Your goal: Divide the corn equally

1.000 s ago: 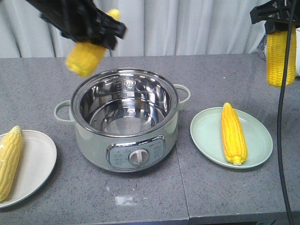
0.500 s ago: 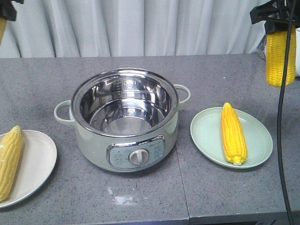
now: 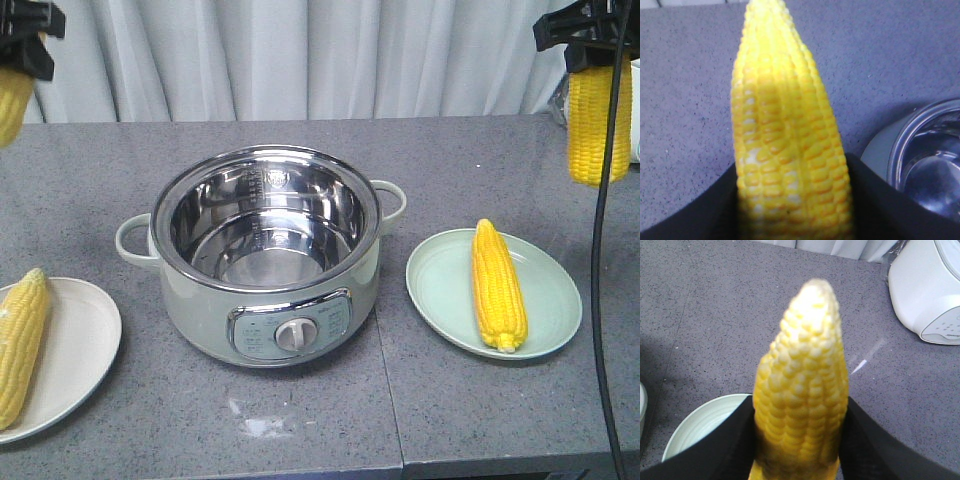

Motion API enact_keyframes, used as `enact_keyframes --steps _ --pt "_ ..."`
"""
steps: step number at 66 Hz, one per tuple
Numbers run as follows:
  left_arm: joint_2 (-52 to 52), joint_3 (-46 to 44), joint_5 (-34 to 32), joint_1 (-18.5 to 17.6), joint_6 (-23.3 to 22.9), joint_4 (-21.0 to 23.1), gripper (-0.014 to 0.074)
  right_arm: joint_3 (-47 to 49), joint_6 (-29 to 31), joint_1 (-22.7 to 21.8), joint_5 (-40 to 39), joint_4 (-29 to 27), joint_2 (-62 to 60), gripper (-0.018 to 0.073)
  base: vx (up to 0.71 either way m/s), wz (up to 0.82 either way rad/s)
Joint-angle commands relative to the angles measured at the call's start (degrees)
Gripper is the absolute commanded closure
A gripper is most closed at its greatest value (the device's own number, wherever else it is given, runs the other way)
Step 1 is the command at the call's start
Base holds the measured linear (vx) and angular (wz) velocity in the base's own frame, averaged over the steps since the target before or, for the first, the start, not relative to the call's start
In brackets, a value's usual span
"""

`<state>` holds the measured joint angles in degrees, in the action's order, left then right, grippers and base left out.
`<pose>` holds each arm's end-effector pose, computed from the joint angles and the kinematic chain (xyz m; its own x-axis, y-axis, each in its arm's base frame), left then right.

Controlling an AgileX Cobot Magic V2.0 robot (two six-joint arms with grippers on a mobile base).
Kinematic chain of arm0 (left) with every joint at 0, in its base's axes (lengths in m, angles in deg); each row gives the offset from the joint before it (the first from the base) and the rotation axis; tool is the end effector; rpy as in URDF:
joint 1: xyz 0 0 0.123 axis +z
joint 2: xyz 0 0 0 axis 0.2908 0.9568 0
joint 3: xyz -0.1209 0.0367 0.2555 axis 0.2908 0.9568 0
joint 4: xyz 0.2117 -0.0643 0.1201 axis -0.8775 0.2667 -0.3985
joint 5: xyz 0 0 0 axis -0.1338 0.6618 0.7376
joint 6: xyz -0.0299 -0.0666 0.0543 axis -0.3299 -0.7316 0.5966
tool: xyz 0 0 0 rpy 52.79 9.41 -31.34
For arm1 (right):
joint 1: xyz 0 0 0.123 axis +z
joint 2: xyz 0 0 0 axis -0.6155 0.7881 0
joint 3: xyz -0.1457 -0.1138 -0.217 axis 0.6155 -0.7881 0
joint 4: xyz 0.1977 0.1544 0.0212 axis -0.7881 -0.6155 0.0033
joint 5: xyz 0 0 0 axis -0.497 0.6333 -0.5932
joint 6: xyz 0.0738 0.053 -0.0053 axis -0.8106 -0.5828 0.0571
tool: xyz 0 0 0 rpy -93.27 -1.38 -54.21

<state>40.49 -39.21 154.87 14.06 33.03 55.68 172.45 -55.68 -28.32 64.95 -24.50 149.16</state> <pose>0.3503 -0.0207 0.4438 -0.7776 -0.0058 -0.6288 0.0376 0.9977 -0.0557 0.3305 0.0386 0.4592 -0.6969 -0.1812 -0.6939 -0.0755 0.9807 -0.1803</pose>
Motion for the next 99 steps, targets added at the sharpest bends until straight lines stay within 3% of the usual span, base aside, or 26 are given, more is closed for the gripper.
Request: enact_keyframes --steps 1,99 --pt "-3.3 1.7 -1.9 -0.1 0.0 0.0 0.0432 1.7 -0.1 -0.3 -3.2 1.1 -2.3 0.0372 0.00 0.00" --pt "-3.5 4.5 -1.9 -0.1 0.7 0.0 0.0432 1.7 -0.1 -0.3 -3.3 1.1 -2.3 0.0372 0.00 0.00"
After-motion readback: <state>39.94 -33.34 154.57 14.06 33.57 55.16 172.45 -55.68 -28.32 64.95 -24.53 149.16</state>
